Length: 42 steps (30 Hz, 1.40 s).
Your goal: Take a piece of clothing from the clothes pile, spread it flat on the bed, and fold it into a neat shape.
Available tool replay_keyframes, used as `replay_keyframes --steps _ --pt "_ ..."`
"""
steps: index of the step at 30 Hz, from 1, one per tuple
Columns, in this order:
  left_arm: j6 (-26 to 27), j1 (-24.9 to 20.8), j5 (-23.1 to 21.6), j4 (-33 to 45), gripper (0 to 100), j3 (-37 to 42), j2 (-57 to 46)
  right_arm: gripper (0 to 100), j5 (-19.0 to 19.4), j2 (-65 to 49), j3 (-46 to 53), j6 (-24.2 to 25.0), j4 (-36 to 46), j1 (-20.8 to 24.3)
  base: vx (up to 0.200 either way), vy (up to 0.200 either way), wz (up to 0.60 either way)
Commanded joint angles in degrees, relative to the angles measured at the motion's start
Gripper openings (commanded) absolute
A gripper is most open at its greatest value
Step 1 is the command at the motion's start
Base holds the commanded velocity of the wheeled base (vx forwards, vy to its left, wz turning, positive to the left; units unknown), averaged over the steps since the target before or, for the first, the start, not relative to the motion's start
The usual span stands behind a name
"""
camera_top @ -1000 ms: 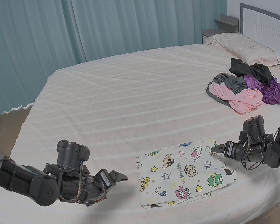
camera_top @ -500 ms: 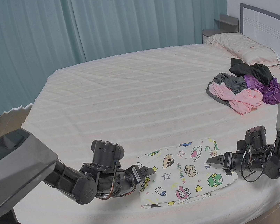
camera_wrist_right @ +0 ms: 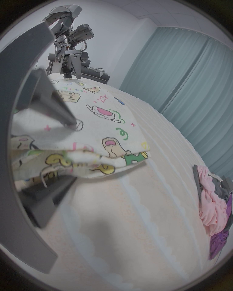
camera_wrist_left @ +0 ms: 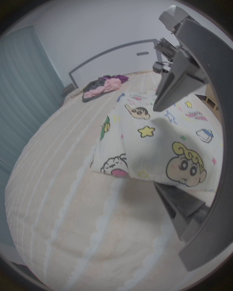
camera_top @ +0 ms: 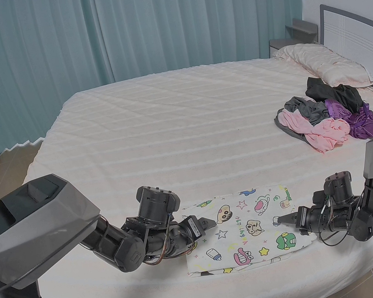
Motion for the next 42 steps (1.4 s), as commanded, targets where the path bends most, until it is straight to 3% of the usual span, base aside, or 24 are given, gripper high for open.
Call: replay_keyframes --steps 1,14,21,42 --pt "-2.4 -1.0 0.1 -2.3 0 0.2 0.2 0 0.6 -0.1 0.0 1.3 -0.2 0.1 0.0 0.0 0.0" --pt "-7.7 -1.5 0.3 -2.3 0 2.0 -2.0 0 1.0 -1.4 1.0 10.3 -4.0 0.0 0.0 0.0 0.0" --pt "-7.9 -1.5 0.2 -3.1 0 4.3 -4.1 0 1.5 -1.4 2.9 11.1 -8.3 -0.2 0.0 0.0 0.0" --pt "-8.1 -2.5 0.1 -3.2 0 6.5 -7.2 0 1.4 -3.5 4.4 12.4 -10.4 -0.6 0.0 -0.2 0.0"
